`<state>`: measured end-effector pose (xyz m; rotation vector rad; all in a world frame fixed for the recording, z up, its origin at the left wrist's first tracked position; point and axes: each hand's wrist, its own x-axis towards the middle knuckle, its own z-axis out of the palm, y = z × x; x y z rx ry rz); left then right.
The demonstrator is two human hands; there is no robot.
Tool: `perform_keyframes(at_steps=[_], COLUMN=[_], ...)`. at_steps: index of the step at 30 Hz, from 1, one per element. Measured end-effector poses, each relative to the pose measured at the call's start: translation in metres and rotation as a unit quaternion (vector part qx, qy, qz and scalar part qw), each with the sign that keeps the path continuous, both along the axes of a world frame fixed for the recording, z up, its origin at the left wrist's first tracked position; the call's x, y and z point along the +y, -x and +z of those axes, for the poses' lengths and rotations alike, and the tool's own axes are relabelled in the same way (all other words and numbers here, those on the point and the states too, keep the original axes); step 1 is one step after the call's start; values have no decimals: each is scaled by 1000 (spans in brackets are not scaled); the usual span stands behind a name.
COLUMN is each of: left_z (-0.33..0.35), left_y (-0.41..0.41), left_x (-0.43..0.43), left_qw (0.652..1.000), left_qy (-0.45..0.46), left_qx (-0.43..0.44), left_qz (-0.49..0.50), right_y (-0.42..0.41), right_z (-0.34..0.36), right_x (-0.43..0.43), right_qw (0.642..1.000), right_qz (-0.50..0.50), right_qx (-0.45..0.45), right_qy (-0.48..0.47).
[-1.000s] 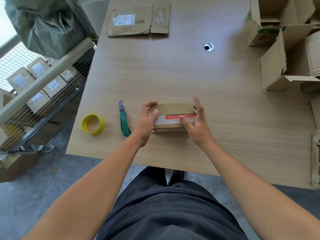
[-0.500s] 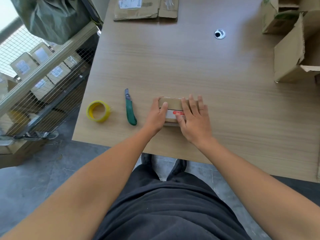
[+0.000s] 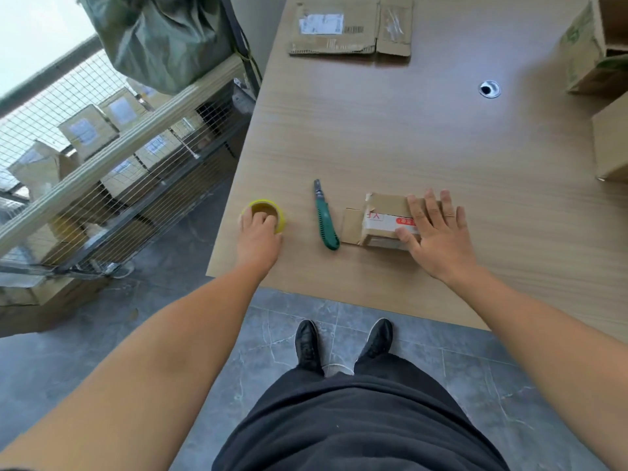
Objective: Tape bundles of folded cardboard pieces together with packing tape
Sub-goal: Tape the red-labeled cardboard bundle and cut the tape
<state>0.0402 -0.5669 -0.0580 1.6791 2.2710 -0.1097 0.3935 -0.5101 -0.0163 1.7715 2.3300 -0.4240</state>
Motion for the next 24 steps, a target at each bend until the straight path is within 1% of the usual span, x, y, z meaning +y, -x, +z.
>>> perform_keyframes(at_steps=[2, 4, 6, 8, 9, 10, 12, 13, 16, 19, 22, 24], left_z=[9, 25, 44, 58, 61, 61, 53, 48, 42, 39, 39, 38], left_y=[-8, -31, -69, -108, -124, -137, -152, -155, -160, -162, -164, -166], left_x=[8, 20, 34, 44, 48, 50, 51, 50, 47, 46, 47, 45], left_qw=[998, 987, 960, 932, 925, 926, 938, 940, 939, 933, 927, 925], left_qy=[-54, -135, -218, -263, -259, -233, -189, -190, -227, -258, -279, -286], left_qx=[-14, -67, -111, -120, -117, -109, -85, -83, -88, -67, -44, -42], left_qz=[-20, -60, -134, -216, -252, -276, -279, -269, -244, -241, -245, -246], right_y=[5, 12, 17, 18, 18, 17, 14, 11, 10, 13, 11, 7], right_z=[3, 8, 12, 14, 14, 14, 15, 15, 12, 13, 12, 13], right_x=[0, -1, -2, -3, -4, -4, -3, -2, 3, 8, 11, 13], right_qw=[1000, 1000, 997, 992, 986, 975, 943, 936, 948, 932, 925, 926], right_qz=[-9, -23, -43, -63, -78, -102, -144, -143, -102, -114, -109, -99], right_qx=[-5, 17, 58, 106, 144, 195, 298, 322, 298, 335, 356, 356], right_qy=[4, 7, 10, 12, 11, 16, 28, 21, -35, -72, -78, -75])
